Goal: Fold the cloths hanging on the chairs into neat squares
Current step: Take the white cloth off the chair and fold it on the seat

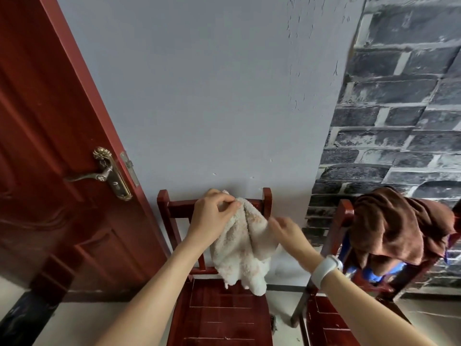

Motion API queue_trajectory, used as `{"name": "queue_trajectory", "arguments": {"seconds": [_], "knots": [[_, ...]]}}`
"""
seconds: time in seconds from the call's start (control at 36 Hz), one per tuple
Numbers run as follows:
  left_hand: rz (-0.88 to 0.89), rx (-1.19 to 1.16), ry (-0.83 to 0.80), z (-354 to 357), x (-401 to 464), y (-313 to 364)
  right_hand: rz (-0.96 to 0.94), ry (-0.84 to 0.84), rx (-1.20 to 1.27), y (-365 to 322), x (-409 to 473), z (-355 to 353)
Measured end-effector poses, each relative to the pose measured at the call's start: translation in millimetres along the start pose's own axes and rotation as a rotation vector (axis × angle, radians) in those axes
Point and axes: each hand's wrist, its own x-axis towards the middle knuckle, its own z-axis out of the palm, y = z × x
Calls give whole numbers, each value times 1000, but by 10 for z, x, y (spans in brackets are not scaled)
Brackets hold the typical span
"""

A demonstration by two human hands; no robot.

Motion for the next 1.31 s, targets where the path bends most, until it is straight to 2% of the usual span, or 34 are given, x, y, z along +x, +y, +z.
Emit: {"name": "queue_trajectory", "arguments": {"seconds": [0.08,0.17,0.31,0.47,0.61,0.75,0.81,0.89,0.94,1.06,1.14,1.25,1.31], "knots": [[32,-17,31,-1,1,24,252,-180,170,143,-67,156],[54,-19,70,-29,-22,47,377,-261,509,131,-47,271],[39,-3,181,-162,-56,-25,353,-222,655,-25,-3,343],[-7,-12,216,-312,-142,-167,143,-160,725,-171,108,303],[-72,-27,242,-408,-193,-269,109,-206,653,-258,168,235],[-227,-161,291,-580,-212,-443,-52,81,100,-243,220,48],[-337,-222,284,-645,-229,-537,-89,120,7,-187,247,-48],[-508,-325,212,-718,-278,-670,-124,164,-71,-108,247,-179],[-579,-355,125,-748,-318,-747,-93,180,-29,-57,238,-233],[-617,-335,-8,-766,-407,-864,132,103,358,74,248,-302],[-639,-295,-113,-758,-466,-877,214,102,489,142,255,-320],[-717,-239,-353,-741,-532,-880,234,188,430,218,244,-288],[-721,-219,-419,-726,-576,-889,209,179,335,240,222,-272]]}}
